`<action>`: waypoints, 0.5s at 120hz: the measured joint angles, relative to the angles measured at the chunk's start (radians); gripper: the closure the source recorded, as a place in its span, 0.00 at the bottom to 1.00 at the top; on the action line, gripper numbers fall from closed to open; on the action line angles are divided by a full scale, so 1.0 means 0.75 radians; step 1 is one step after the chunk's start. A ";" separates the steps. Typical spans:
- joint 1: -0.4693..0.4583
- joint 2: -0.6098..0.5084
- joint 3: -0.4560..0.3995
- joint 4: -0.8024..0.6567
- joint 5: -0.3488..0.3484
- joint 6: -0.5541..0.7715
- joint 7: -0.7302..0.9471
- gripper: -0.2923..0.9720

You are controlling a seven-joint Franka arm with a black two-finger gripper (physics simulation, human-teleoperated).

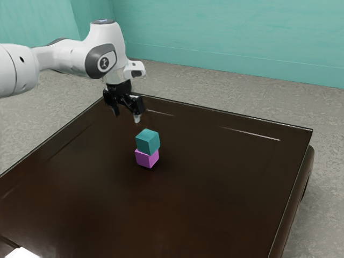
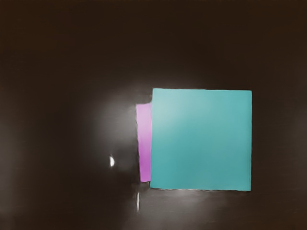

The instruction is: Pick up the blue block with one arm, and put the blue block on the pink block with one arm

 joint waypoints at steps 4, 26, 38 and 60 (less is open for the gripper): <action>0.022 -0.071 -0.003 -0.003 -0.002 -0.061 0.004 0.25; 0.040 -0.423 -0.006 0.010 -0.046 -0.365 0.021 0.24; 0.005 -0.482 0.007 0.104 -0.024 -0.492 0.027 0.24; -0.075 -0.538 0.080 0.124 -0.001 -0.634 0.035 0.23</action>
